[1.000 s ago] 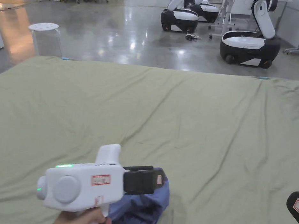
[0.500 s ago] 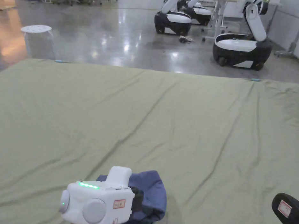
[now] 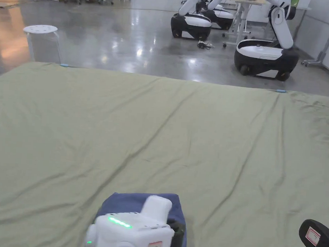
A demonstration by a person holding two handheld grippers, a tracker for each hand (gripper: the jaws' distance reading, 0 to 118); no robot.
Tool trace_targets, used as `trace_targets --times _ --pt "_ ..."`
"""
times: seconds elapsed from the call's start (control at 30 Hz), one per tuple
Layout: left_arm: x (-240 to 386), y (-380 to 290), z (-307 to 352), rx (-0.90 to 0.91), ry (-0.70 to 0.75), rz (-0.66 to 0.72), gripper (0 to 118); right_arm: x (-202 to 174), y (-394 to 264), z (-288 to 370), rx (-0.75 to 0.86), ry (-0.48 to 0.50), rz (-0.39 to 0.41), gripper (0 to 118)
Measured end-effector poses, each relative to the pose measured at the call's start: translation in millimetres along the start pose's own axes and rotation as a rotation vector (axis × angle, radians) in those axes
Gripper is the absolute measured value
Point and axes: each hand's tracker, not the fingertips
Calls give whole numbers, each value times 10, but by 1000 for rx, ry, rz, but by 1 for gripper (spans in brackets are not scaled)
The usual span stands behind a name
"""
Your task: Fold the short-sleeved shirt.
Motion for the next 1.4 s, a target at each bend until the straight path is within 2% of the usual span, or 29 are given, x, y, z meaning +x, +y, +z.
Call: trace_targets --times 0.07,0.17,0.23,0.37,0.43,0.5,0.53,0.57,0.63,0.7,0.8,0.9,0.97,1.03,1.07,1.1,1.13,1.17,1.2,1.23,1.27,1.33,1.4 --pt "-10 129 666 170 4 -40 0 -26 -9 -61 -12 7 10 0" --pt "-183 84 1458 330 150 -101 0 -84 -45 -166 -37 13 35 0" --pt "-337 54 1651 319 259 -109 0 -128 -72 -287 -56 56 38 0" --pt "-449 -4 1768 294 272 -99 0 -312 3 -694 -148 125 97 0" --pt "-519 -27 1768 275 278 -73 0 -420 24 -1094 -301 231 89 0" --pt "-588 -62 1746 261 266 -34 0 -461 -123 -1596 -472 301 20 0" --pt "-626 -60 1724 250 259 -14 0 -456 -243 -1861 -499 322 -18 0" --pt "-672 -51 1696 233 245 20 0 -419 -361 -2134 -583 368 -77 0" --pt "-785 -30 1636 218 196 79 0 -335 -659 -2663 -781 373 -202 0" --pt "-943 20 1576 198 150 163 0 -242 -930 -2970 -854 305 -249 0" --pt "-1207 111 1511 167 92 240 0 -74 -1200 -3162 -923 313 -406 0" --pt "-1484 174 1417 144 61 297 0 22 -1305 -3208 -908 293 -396 0" --pt "-1679 182 1271 95 14 343 0 63 -1308 -3173 -907 299 -468 0" --pt "-1801 100 1059 23 -26 403 0 37 -1294 -3160 -901 301 -437 0" --pt "-1867 52 954 -15 -54 421 4 18 -1281 -3134 -896 303 -422 0" --pt "-1925 -19 834 -46 -62 438 17 10 -1276 -3133 -894 303 -417 0" --pt "-1914 -100 751 -54 -65 442 42 13 -1274 -3137 -895 302 -415 0" --pt "-1927 -162 670 -63 -78 430 85 17 -1269 -3139 -897 301 -417 0" --pt "-1926 -226 581 -86 -74 424 111 14 -1263 -3137 -899 301 -424 0" --pt "-1936 -285 503 -98 -101 442 117 19 -1261 -3137 -901 302 -428 0" --pt "-2075 -298 460 -36 -112 472 116 23 -1259 -3137 -904 304 -428 0" --pt "-2097 -337 288 -64 -158 577 116 32 -1249 -3139 -909 308 -426 0" --pt "-2060 -365 226 -69 -180 615 116 38 -1245 -3133 -911 311 -427 0"
